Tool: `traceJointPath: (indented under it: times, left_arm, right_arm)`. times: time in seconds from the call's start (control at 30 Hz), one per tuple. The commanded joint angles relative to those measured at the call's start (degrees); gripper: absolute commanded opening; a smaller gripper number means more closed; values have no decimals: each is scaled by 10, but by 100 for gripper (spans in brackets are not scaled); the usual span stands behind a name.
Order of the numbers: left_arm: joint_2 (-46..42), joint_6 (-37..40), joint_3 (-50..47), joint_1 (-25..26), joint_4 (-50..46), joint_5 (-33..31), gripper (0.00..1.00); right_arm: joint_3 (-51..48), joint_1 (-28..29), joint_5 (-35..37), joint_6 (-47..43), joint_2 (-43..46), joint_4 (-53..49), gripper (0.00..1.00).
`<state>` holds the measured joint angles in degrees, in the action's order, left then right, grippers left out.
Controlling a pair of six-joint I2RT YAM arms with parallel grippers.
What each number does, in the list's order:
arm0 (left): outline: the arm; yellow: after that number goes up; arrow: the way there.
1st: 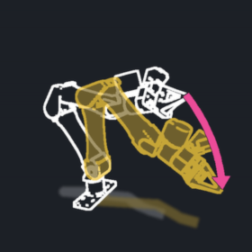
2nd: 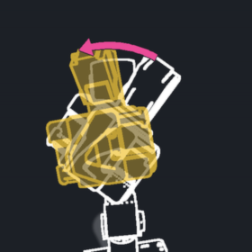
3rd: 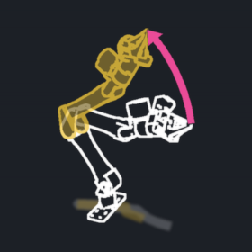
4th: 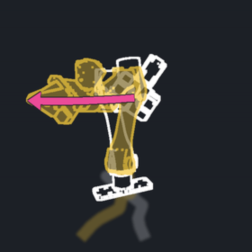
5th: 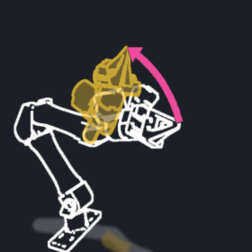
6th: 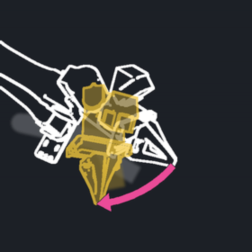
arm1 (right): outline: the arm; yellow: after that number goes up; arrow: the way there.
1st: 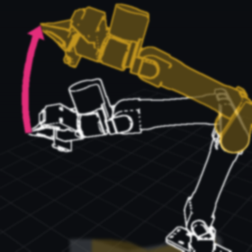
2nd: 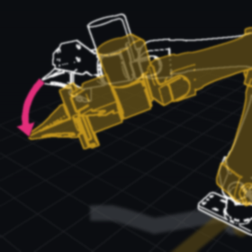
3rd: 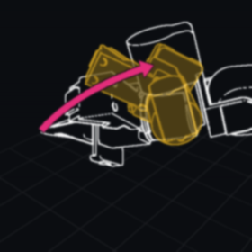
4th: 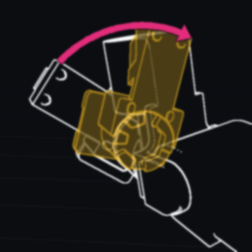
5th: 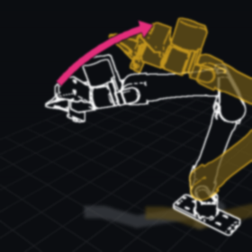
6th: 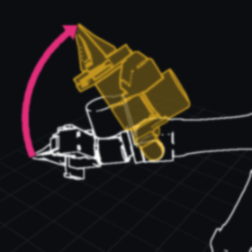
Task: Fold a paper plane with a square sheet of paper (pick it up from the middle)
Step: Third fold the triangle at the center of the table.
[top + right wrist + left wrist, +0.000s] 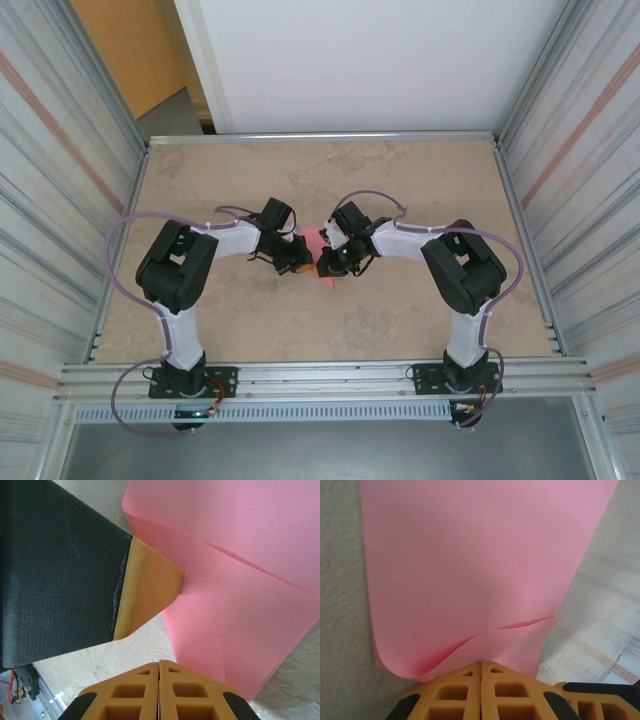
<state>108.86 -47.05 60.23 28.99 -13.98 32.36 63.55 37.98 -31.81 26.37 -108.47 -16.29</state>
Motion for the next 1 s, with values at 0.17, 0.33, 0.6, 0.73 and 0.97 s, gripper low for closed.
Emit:
traceJointPath:
  times: [0.17, 0.33, 0.6, 0.73, 0.97]
  left_arm:
    - [36, -4, -15, 4, -34, -43, 7]
    - [34, -6, -15, 4, -37, -49, 6]
    - [39, -7, -15, 3, -42, -54, 6]
    - [43, -8, -16, 1, -47, -58, 6]
    - [50, -3, -15, -3, -59, -66, 6]
  right_arm:
    - [24, 0, -12, -8, -20, -6, 9]
    - [27, 0, -7, -12, -29, -10, 9]
    - [19, -5, 7, -21, -38, -15, 9]
    - [15, -8, 10, -21, -43, -14, 9]
    - [8, -11, 14, -24, -46, -15, 9]
